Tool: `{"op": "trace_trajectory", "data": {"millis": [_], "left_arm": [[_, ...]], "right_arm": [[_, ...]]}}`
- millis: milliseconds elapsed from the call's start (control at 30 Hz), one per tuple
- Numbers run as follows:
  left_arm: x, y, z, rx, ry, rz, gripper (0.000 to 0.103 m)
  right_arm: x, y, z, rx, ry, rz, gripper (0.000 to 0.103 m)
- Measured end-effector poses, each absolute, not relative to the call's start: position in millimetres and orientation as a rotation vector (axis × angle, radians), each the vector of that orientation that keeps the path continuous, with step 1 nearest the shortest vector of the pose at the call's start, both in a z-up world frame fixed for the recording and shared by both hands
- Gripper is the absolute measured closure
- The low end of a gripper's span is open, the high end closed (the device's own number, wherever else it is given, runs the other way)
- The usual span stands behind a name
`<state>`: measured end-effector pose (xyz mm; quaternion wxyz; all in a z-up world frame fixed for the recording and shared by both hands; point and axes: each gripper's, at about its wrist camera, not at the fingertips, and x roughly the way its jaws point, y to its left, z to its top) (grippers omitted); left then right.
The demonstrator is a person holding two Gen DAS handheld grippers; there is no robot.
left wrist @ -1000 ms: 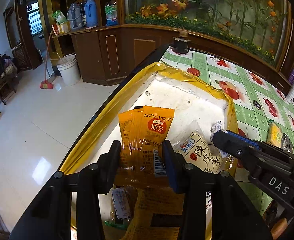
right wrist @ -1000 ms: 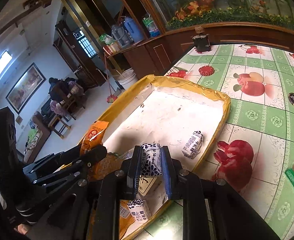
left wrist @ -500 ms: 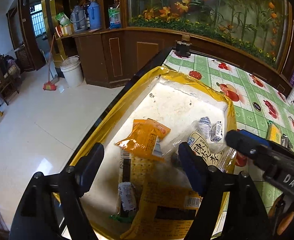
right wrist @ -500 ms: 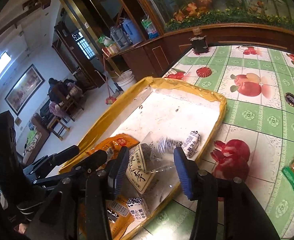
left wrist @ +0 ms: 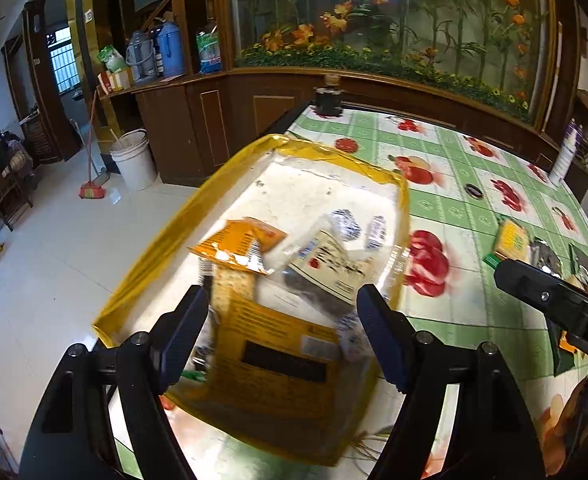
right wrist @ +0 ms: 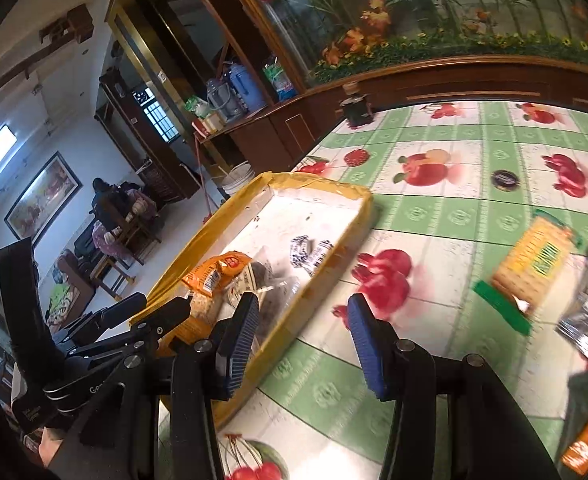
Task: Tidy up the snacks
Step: 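Grasp the yellow WEIDAN cracker pack with the left tool while the right grasps an orange bag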
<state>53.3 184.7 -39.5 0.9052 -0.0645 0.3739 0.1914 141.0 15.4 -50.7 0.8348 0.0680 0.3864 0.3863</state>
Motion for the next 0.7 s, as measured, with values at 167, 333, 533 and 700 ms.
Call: {"op": "trace_trajectory", "data": {"millis": [167, 333, 533, 700], "left_arm": [[55, 154, -41, -0.102, 0.780, 0.357, 0.026], [60, 124, -45, -0.076, 0.797, 0.307, 0.026], [66, 85, -50, -0.061, 0.823, 0.213, 0.026], [75, 42, -53, -0.053, 0.851, 0.074, 0.026]], "right_arm": [[129, -38, -54, 0.167, 0.810, 0.753, 0.054], [120, -95, -63, 0.200, 0.816, 0.670, 0.053], [107, -163, -75, 0.215, 0.824, 0.558, 0.050], [105, -210, -84, 0.242, 0.834, 0.475, 0.049]]}}
